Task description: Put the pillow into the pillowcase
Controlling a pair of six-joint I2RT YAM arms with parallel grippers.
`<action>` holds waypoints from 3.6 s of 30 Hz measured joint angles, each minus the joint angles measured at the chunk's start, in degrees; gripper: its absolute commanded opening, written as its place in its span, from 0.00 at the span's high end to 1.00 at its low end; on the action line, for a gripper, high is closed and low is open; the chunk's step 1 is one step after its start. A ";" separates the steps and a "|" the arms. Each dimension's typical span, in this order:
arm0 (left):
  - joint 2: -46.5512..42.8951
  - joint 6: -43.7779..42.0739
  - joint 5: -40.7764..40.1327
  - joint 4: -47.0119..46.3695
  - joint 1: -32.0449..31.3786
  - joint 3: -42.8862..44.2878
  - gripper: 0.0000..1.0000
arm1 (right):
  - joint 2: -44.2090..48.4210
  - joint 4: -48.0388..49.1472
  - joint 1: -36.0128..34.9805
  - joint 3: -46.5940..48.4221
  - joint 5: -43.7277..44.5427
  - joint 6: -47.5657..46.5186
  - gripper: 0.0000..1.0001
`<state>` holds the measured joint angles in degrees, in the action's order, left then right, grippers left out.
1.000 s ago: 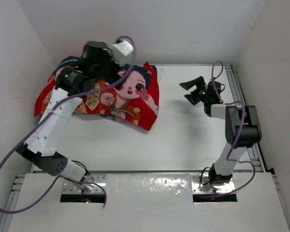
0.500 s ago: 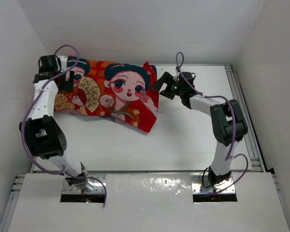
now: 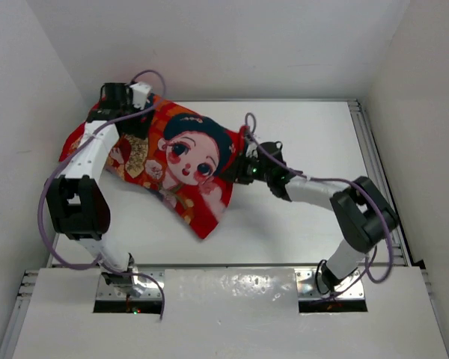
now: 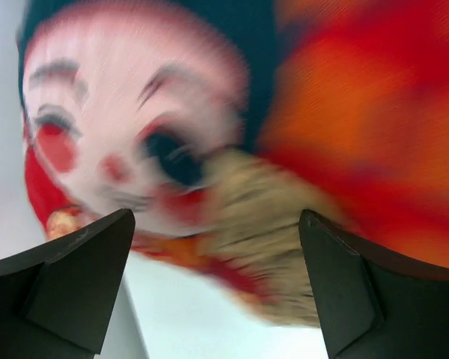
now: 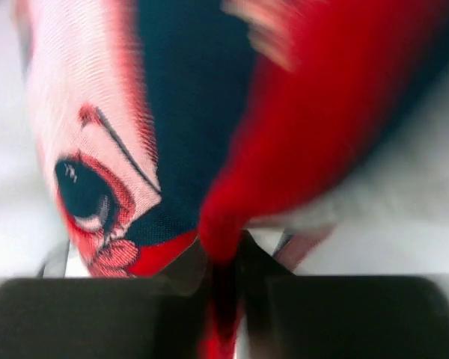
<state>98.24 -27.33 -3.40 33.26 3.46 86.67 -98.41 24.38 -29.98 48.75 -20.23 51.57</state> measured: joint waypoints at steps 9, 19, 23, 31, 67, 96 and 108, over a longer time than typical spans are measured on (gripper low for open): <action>-2.89 0.35 12.09 5.18 -21.70 13.09 0.20 | 16.48 -2.56 -7.72 -10.21 -3.50 -2.03 0.01; -1.16 -2.99 14.95 17.14 -41.24 12.96 0.11 | 50.58 -10.49 11.26 -30.49 8.66 1.77 0.46; 0.68 -2.75 11.28 15.21 -47.32 11.13 0.10 | 49.51 -9.75 16.92 -33.05 9.64 3.87 0.21; 6.64 0.76 -0.17 8.52 -44.87 11.98 0.12 | 30.99 1.40 15.67 -32.39 6.01 7.17 0.17; 13.46 1.86 16.57 14.05 -50.95 28.22 0.20 | -15.67 32.85 12.76 2.75 0.70 21.16 0.36; 5.25 13.18 -6.67 8.72 7.78 27.19 0.00 | 1.95 -4.04 5.35 -3.41 3.02 7.41 0.04; -5.29 12.35 -2.10 4.42 15.85 12.48 0.00 | -8.24 -10.01 16.31 12.83 -3.98 9.64 1.00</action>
<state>92.95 -14.98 -5.50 37.67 19.31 99.15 -106.65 14.37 -13.67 61.58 -24.21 61.21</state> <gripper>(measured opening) 0.996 0.050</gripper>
